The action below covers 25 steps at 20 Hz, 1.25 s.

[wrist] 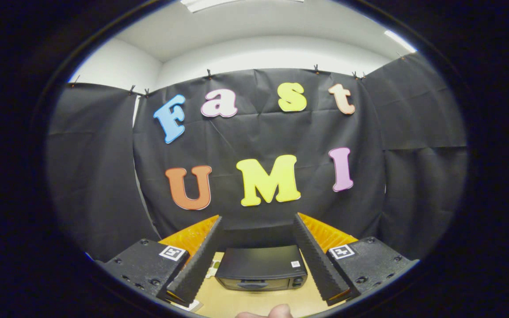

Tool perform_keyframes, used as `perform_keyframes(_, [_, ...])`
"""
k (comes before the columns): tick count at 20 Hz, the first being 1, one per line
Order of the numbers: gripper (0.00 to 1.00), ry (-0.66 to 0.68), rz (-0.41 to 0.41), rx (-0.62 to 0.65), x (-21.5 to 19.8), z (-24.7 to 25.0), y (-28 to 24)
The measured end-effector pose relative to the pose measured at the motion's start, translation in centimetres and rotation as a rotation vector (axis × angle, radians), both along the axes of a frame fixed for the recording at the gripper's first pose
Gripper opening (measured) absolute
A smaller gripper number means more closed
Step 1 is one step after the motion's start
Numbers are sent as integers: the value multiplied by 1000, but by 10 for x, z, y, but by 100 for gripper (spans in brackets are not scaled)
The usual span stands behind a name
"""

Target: Open the toaster oven, put the food inside, and close the toaster oven door.

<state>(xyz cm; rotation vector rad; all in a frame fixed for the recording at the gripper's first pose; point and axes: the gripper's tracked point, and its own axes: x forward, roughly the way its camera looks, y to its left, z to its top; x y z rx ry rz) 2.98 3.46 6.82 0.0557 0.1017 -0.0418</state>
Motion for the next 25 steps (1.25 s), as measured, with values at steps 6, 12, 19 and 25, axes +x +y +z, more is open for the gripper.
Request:
perform_keyframes(6, [100,-7,0,28,-4,-2,2])
perform_keyframes(12, [100,-12,6,36,-6,0,1])
perform_keyframes(19, [100,-5,-2,42,-6,-1,-5])
perform_keyframes(25, [100,3,-4,51,-5,-3,-7])
